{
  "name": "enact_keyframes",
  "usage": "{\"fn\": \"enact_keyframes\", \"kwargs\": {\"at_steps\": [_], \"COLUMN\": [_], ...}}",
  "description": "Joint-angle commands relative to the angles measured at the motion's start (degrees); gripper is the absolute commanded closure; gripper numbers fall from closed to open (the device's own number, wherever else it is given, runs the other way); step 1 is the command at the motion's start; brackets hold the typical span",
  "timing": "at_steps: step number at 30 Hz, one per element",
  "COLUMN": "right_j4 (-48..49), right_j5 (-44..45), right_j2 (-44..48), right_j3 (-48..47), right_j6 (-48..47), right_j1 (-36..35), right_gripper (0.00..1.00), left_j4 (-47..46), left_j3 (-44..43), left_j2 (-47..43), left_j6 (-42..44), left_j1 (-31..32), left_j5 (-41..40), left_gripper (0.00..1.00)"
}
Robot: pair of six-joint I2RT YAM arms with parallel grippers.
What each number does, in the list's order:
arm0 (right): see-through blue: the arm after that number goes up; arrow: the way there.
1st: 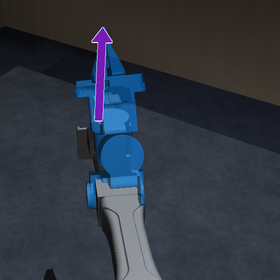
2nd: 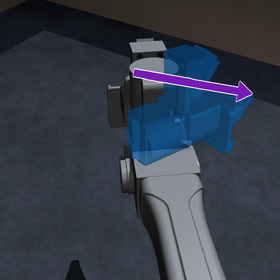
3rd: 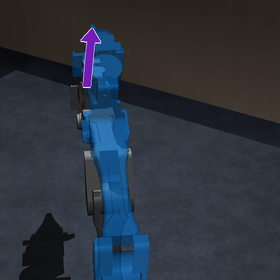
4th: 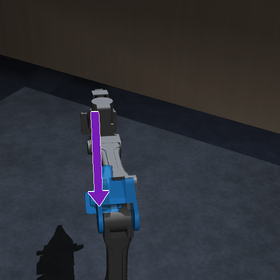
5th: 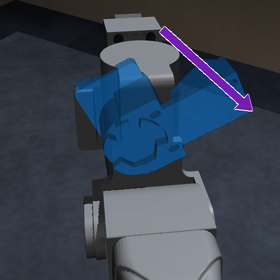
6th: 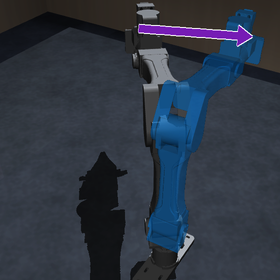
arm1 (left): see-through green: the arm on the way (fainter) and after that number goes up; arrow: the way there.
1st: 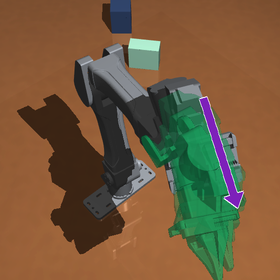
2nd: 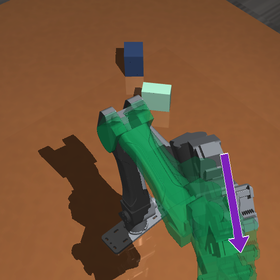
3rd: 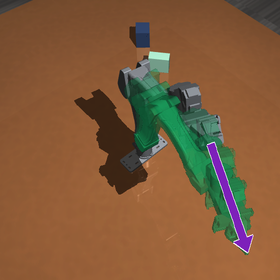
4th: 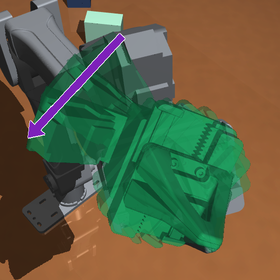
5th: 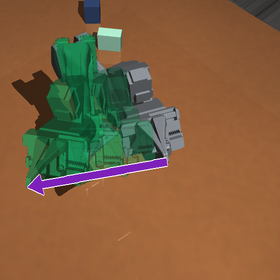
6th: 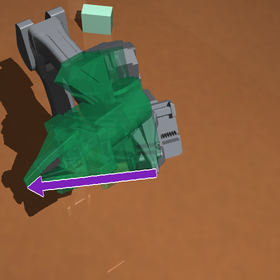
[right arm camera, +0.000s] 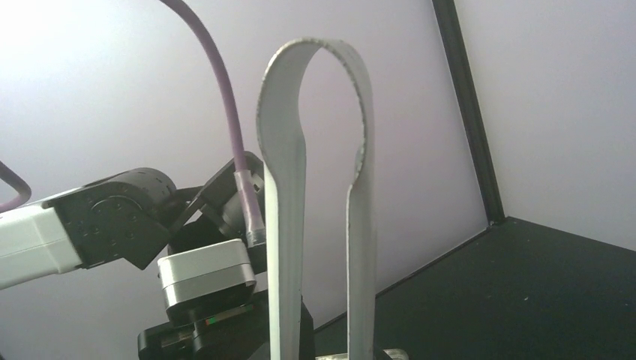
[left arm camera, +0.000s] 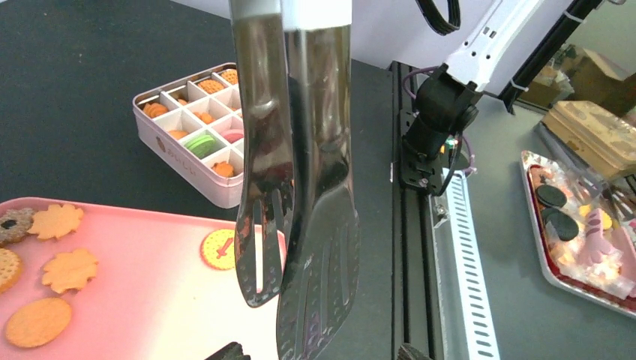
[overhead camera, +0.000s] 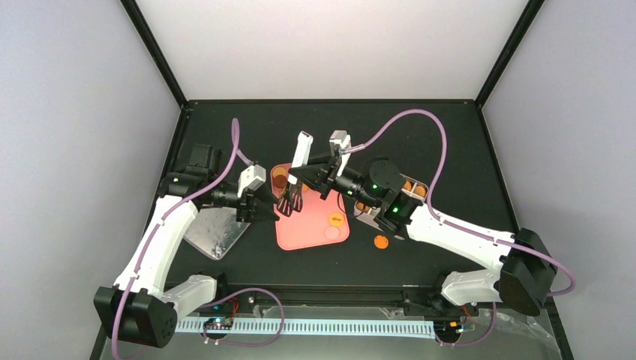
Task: Pack the cookies
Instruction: Adjust the clamp.
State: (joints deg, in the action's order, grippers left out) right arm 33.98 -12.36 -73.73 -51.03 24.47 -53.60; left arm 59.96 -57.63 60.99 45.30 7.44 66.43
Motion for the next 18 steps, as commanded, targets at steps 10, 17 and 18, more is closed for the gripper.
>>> {"fn": "enact_keyframes", "kwargs": {"at_steps": [10, 17, 18], "right_j4": [5.9, 5.8, 5.6], "right_j5": [-2.7, -1.7, -1.4], "right_j2": [-0.5, -0.9, -0.8], "right_j3": [-0.8, -0.6, -0.5], "right_j6": [-0.4, -1.3, -1.5], "right_j1": [-2.4, -3.3, -3.3], "right_gripper": [0.72, 0.72, 0.72], "left_j4": [0.3, 3.1, 3.5], "left_j3": [-1.5, -2.0, -1.9], "left_j2": [0.5, 1.4, 1.4], "left_j6": [-0.3, 2.6, 3.1], "left_j1": [3.4, 3.5, 3.5], "left_j5": [2.2, 3.1, 3.1], "left_gripper": [0.63, 0.98, 0.98]}}
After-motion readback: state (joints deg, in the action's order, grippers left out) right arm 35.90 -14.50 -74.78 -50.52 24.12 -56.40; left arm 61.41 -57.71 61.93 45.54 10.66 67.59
